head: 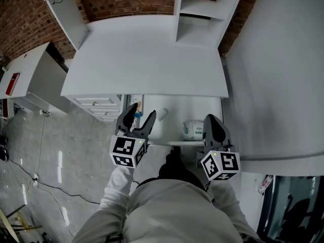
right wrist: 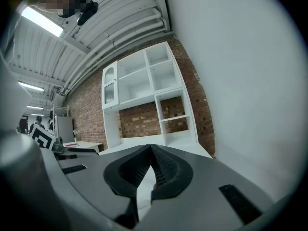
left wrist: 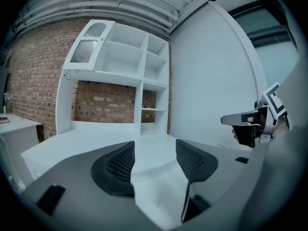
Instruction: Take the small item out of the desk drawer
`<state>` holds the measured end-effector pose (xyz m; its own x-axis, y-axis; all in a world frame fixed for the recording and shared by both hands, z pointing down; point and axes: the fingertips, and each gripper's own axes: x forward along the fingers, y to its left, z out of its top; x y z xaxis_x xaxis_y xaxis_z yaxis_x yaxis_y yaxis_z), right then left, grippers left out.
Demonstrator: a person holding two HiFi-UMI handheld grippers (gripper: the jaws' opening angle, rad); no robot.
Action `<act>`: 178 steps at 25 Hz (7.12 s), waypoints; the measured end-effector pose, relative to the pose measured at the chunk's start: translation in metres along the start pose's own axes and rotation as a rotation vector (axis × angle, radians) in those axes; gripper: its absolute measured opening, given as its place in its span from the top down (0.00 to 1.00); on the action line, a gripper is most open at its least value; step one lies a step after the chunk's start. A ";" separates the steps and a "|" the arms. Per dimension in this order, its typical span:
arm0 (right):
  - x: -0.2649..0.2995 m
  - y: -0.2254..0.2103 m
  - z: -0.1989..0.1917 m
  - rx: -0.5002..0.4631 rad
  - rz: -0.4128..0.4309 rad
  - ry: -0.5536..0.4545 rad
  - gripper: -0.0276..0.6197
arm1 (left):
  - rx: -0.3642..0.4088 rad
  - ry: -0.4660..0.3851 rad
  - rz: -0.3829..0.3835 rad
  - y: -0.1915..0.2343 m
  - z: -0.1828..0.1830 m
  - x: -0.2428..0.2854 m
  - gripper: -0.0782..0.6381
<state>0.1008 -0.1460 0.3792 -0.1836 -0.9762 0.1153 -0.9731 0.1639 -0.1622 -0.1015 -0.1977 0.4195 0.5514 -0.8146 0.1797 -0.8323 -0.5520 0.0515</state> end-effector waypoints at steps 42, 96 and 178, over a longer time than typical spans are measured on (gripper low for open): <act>0.085 -0.060 -0.014 0.060 -0.009 0.087 0.91 | 0.006 0.717 -0.203 -0.022 -0.220 0.143 0.52; 0.085 -0.062 -0.032 0.071 0.049 0.138 0.91 | 0.108 0.851 -0.189 -0.034 -0.253 0.145 0.62; 0.052 -0.004 -0.015 -0.073 0.127 0.103 0.91 | -0.058 -0.005 0.083 0.011 0.028 0.022 0.62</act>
<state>0.0930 -0.1949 0.4002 -0.3150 -0.9280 0.1991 -0.9481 0.2980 -0.1110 -0.0964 -0.2268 0.3967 0.4808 -0.8580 0.1808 -0.8768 -0.4717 0.0931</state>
